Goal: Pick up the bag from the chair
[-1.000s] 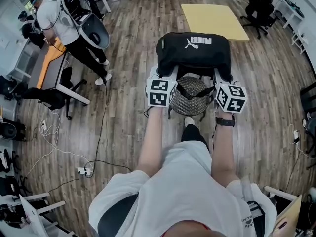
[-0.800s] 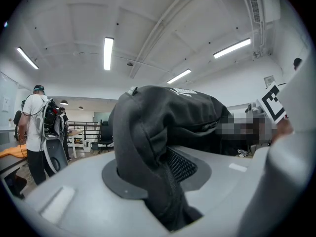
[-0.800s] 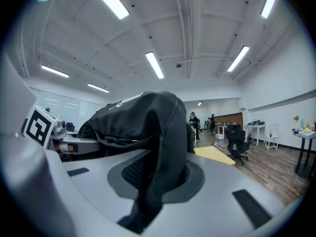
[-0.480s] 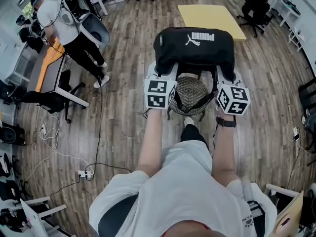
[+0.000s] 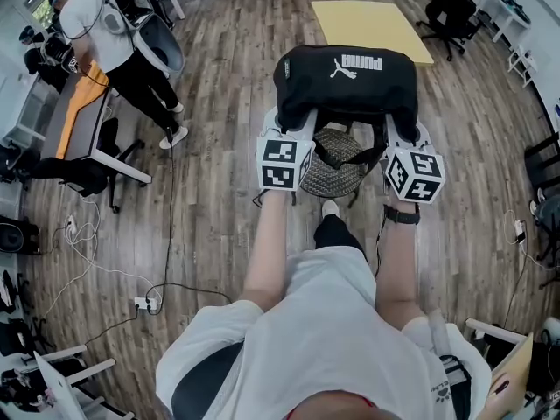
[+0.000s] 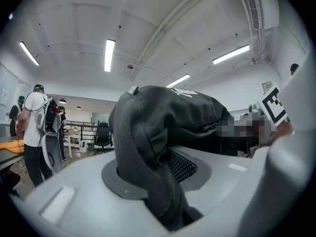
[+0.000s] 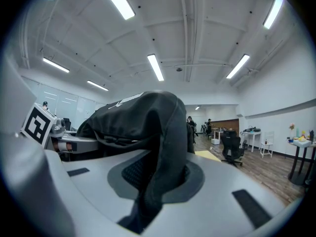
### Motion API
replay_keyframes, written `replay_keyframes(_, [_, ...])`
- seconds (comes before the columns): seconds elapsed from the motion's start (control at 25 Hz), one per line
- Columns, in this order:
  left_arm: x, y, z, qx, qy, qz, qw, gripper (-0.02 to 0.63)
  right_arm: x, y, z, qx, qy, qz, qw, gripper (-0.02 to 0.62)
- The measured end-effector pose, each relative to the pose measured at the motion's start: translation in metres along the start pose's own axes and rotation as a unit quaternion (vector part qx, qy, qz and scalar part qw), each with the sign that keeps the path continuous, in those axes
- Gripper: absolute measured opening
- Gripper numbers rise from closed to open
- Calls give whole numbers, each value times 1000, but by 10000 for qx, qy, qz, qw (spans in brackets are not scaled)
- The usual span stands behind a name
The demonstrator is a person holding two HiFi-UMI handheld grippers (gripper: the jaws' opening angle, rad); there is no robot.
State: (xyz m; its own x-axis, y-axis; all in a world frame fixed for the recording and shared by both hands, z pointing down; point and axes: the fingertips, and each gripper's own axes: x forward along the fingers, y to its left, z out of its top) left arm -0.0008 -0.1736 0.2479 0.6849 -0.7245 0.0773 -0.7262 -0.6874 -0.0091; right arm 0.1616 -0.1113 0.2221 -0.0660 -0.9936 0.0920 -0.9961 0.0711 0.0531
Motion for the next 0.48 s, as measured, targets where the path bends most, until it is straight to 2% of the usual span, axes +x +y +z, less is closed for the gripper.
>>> replay_keyframes(0.24, [8,-6,-7,-49,7,-8,10000,140,1,-9,-7,-26,34,7,10000,61])
replay_keyframes(0.48, [29,6,-16,-80,41,19,10000,141,25,-15,-15,-18,82,48,10000,61])
